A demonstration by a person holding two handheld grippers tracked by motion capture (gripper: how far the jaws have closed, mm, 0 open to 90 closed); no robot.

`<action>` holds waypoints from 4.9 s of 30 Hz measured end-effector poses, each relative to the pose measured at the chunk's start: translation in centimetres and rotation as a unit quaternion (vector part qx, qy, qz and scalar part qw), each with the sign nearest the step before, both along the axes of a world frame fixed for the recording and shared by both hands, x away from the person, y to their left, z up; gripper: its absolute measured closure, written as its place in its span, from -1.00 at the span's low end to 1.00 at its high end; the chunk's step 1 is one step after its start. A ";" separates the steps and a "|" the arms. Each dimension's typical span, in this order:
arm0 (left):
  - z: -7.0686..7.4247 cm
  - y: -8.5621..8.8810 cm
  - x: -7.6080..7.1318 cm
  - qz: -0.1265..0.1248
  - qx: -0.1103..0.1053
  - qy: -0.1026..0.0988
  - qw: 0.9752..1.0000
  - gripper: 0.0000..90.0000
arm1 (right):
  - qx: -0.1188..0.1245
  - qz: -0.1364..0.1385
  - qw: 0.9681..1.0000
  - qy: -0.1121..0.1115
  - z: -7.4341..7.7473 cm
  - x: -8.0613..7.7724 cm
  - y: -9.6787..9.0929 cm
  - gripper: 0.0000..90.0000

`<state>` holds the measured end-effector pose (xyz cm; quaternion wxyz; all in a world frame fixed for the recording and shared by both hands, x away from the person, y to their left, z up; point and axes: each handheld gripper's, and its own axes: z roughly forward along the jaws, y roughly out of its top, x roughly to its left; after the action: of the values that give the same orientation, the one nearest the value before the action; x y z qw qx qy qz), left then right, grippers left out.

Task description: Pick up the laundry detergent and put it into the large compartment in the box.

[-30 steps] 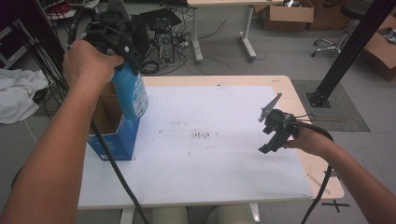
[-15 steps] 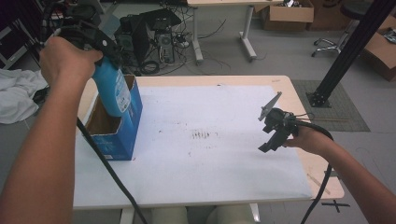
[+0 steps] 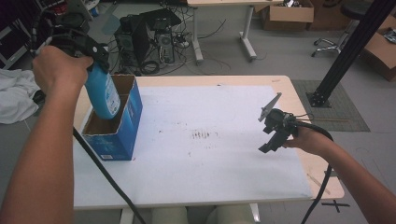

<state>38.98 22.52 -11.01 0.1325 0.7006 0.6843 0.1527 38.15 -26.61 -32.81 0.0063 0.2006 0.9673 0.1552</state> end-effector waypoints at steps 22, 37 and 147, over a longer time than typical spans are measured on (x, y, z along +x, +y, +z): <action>-9.7 2.2 0.8 -0.005 0.006 0.027 1.000 -0.15 | -0.007 -0.003 1.000 0.002 -0.3 0.2 0.0 -0.61; -14.8 2.4 1.3 -0.016 0.003 0.061 0.998 -0.16 | -0.012 -0.007 1.000 0.012 -1.1 0.2 0.2 -0.61; -7.4 -6.7 -1.5 -0.240 -0.031 -0.025 0.970 -0.56 | -0.007 -0.002 1.000 -0.002 0.2 -0.9 1.0 -0.61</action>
<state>37.46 15.79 -18.42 0.2040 0.8361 0.4968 0.1121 37.21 -25.58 -32.64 0.0096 0.2020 0.9681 0.1483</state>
